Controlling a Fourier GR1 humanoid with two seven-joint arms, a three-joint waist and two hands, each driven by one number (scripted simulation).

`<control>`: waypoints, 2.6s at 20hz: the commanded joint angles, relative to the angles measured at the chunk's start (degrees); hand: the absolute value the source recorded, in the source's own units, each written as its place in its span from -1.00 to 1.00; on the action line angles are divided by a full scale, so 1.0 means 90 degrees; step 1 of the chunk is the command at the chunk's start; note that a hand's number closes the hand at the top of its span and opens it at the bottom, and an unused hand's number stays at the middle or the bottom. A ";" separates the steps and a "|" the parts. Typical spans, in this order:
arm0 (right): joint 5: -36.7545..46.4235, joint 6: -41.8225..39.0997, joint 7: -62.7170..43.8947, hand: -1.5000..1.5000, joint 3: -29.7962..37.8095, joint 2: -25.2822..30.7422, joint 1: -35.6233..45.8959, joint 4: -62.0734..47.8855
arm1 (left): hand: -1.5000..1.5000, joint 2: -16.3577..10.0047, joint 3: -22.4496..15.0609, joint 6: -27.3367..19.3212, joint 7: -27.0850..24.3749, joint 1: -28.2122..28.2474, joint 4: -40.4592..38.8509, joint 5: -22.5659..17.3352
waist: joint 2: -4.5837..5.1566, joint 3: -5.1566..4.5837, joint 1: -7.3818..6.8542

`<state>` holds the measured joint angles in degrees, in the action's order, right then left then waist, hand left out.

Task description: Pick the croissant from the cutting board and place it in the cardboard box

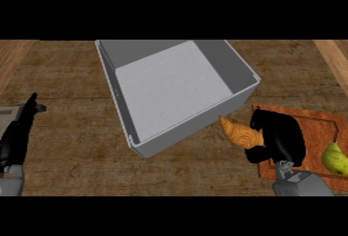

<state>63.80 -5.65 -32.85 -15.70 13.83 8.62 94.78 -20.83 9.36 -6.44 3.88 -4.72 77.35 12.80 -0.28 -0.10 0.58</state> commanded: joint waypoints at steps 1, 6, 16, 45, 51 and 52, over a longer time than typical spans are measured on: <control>0.0519 -0.0064 -0.0597 1.00 -0.0255 -0.0165 0.0086 0.1174 | 0.00 0.0067 -0.0023 0.0045 -0.0016 -0.0072 -0.0105 0.0006 | 0.0005 0.0005 -0.0003; 0.0685 0.0187 -0.0108 1.00 -0.0348 -0.0104 0.0568 0.1663 | 0.00 -0.0124 0.0070 0.0229 0.0139 -0.0160 0.0063 -0.0033 | 0.0021 0.0009 -0.0058; 0.0007 -0.0361 -0.0340 1.00 0.0164 -0.1507 0.2907 0.0424 | 0.00 -0.0059 0.0036 0.0297 0.0244 0.0010 0.0397 0.0067 | 0.0033 0.0013 -0.0171; -0.3090 0.3703 0.0172 -1.00 0.1473 -0.1537 0.7304 -0.7999 | 0.00 0.0295 -0.0200 0.0304 -0.0087 -0.0568 -0.0052 0.0274 | 0.0233 0.0006 -0.0717; -0.3474 0.4089 0.1194 -1.00 0.1638 -0.1537 0.7230 -0.8588 | 0.00 0.0297 -0.0157 0.0265 0.0018 -0.0876 -0.0269 0.0307 | 0.0268 0.0008 -0.0731; -0.3553 0.4249 0.1404 -1.00 0.1668 -0.1537 0.7144 -0.8585 | 0.00 0.0256 -0.0157 0.0315 -0.0036 -0.0776 -0.0079 0.0279 | 0.0237 0.0011 -0.0720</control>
<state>34.49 29.81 -24.84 -1.65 0.00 73.42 19.80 -18.89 8.15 -3.36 4.01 -11.66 76.08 15.15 1.98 -0.02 -5.75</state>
